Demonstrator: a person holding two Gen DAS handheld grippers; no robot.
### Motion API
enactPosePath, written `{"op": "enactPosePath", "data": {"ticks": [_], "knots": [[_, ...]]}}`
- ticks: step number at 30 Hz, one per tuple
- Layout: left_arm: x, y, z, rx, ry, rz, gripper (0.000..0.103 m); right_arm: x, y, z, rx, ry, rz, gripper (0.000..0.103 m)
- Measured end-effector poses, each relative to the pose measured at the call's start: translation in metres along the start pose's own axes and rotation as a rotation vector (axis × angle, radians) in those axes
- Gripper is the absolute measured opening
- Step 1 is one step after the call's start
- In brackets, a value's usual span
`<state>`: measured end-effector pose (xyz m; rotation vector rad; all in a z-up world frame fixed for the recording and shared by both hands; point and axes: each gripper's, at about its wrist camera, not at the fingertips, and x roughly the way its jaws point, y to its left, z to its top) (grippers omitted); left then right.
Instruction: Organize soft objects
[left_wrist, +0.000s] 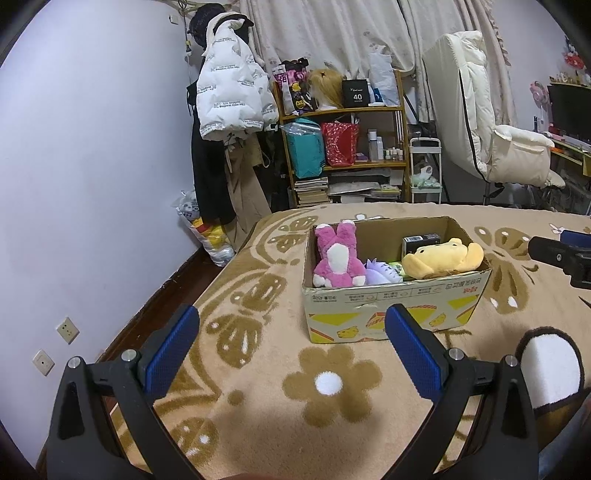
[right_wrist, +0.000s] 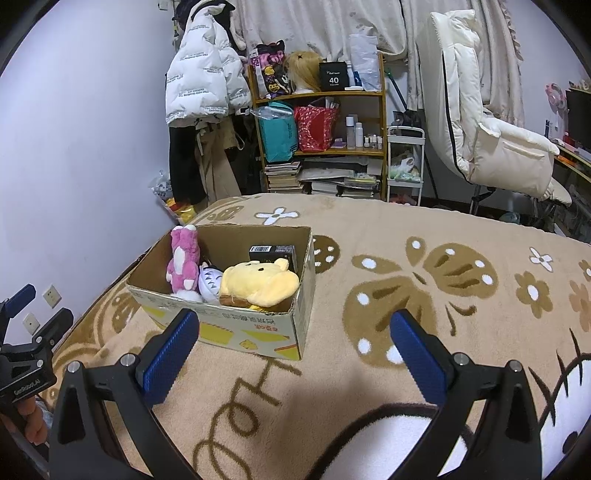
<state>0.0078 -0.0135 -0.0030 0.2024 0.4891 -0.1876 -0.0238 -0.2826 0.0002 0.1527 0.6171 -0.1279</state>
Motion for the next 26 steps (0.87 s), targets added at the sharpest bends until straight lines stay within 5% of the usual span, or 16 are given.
{"op": "enactPosePath", "data": {"ticks": [26], "knots": [[-0.0074,-0.0012,0.0009,0.006,-0.016,-0.010,0.100,0.0016,-0.0020,-0.0007,-0.001,0.001,-0.004,0.103]]}}
